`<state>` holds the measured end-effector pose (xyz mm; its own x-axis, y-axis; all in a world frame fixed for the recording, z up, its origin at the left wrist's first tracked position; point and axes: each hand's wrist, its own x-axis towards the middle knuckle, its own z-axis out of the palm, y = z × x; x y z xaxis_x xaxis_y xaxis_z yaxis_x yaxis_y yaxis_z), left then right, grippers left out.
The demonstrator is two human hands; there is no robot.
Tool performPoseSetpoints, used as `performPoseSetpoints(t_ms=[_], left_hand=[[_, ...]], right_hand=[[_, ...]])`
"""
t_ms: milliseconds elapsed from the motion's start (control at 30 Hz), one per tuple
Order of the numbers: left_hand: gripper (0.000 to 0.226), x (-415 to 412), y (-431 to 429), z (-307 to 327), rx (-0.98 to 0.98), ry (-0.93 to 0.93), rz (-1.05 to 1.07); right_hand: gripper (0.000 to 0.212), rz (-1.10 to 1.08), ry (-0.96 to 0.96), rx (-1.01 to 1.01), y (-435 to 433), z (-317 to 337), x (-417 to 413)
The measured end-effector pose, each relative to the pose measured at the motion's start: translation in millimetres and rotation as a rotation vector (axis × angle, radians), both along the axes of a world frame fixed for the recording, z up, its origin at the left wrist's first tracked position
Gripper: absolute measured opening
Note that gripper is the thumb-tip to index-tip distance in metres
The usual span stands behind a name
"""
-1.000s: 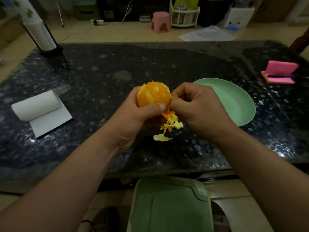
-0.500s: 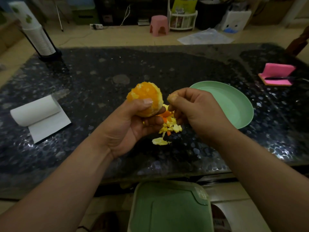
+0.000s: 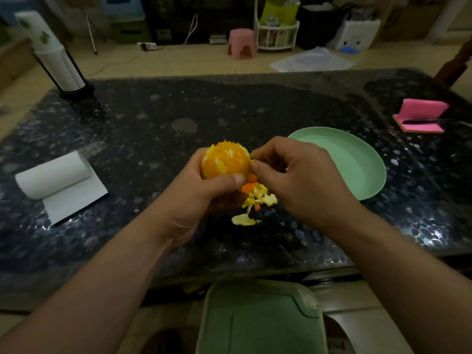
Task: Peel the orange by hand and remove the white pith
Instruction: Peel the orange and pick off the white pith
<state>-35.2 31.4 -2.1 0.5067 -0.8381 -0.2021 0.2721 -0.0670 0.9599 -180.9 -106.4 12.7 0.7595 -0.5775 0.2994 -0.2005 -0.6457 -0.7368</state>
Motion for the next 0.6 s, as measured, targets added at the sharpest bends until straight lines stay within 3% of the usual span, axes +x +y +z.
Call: performPoseSetpoints(t_ms=[167,333,600], left_hand=[[0.062,-2,-2,-1,0.012,-0.129,-0.006],[0.060,-2,-3,-8,0.016,-0.202,-0.014],[0.064,2,-2,-3,-0.045,-0.034,0.006]], right_hand=[[0.002,-0.036,0.030,-0.160,2,-3,0],[0.002,-0.076,0.040,-0.163,4,-6,1],[0.011,0.000,-0.015,0.201,3,7,-2]])
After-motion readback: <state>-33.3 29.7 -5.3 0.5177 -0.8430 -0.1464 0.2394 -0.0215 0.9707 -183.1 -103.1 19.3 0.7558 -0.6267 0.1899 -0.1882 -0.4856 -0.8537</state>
